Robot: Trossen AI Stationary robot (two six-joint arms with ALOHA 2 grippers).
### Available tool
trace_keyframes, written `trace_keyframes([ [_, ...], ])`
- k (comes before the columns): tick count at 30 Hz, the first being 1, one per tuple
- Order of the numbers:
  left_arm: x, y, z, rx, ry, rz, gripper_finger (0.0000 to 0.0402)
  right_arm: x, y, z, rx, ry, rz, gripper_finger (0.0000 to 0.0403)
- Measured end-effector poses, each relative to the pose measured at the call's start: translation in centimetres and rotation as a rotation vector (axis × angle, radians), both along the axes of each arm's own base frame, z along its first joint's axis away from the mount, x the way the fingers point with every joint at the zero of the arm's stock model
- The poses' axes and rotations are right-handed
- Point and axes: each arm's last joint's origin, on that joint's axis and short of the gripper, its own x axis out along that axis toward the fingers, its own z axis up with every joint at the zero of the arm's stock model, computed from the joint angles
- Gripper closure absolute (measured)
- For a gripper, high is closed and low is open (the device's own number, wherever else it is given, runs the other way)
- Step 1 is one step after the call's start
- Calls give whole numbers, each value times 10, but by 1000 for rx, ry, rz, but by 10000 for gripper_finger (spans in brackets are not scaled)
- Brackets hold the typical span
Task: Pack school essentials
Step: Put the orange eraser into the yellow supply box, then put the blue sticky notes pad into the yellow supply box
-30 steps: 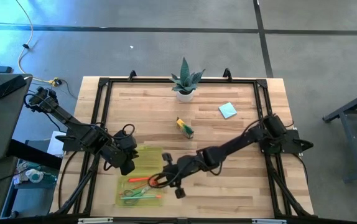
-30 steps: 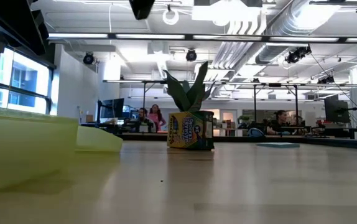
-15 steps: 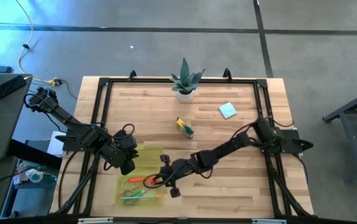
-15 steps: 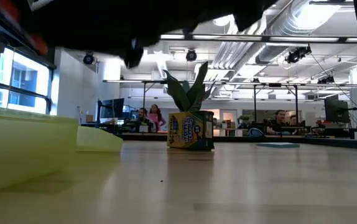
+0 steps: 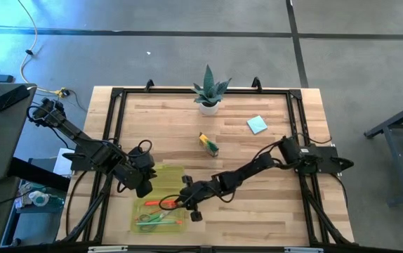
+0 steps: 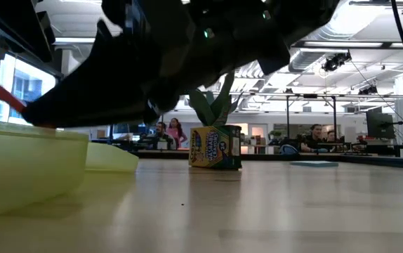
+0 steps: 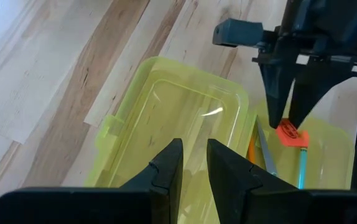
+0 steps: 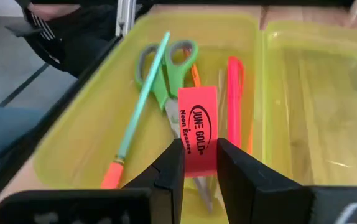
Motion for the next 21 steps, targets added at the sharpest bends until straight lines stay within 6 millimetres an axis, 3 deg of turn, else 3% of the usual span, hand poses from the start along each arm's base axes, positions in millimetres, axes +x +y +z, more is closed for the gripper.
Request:
trace_keyframes([
  [9,0,0,0,0,0,0,339,0,0,-4,-11,12,3,327],
  [21,0,0,0,0,0,0,339,-1,-2,-3,4,33,-13,230],
])
